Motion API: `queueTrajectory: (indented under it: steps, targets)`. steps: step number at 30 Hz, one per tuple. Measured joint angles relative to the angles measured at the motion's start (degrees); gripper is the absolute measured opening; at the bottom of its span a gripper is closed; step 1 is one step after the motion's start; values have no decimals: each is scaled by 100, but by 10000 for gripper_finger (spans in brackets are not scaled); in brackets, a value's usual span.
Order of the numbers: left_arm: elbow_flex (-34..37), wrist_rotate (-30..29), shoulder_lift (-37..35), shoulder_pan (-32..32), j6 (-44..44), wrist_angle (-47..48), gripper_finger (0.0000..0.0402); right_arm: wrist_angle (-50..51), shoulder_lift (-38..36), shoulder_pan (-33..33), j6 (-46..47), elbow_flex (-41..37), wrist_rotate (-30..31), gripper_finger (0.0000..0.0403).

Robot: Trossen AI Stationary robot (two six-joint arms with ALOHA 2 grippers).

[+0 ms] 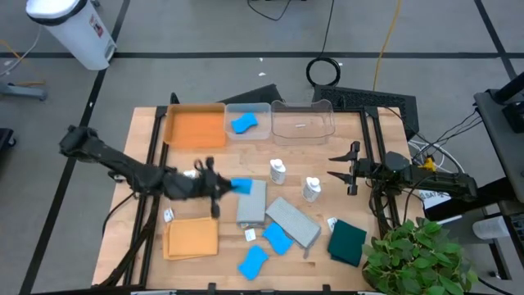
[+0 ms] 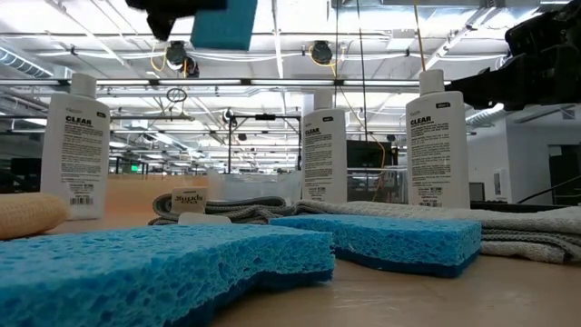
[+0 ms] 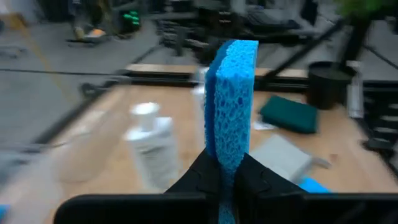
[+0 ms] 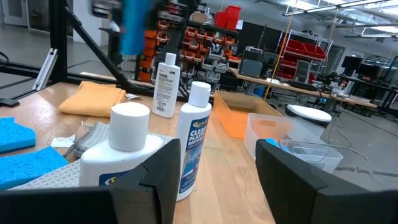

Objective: Pick & Place Kitchen Items
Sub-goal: Put the blue sponge into the left transparent bin

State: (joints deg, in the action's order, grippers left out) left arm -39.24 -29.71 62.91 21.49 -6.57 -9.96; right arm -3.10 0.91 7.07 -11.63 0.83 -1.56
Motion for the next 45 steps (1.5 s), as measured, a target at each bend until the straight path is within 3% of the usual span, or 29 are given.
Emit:
queueTrajectory:
  steps: [6, 19, 25, 39, 45]
  targets:
    - [330, 1348, -1145, -686, 496, -390, 10, 0, 2, 0, 2, 1, 0, 181]
    - [417, 1418, -1277, -1503, 1207, -353, 22, 0, 0, 0, 2, 1, 0, 181]
    - [417, 1472, -1270, -1885, 1195, -361, 9, 0, 0, 0, 2, 0, 0, 181]
    - [417, 1490, -1265, -2031, 1704, -779, 22, -2, 0, -1, 1, 1, 0, 181]
    - [417, 1486, -1265, -2224, 1868, -791, 9, -1, 0, -1, 2, -1, 0, 181]
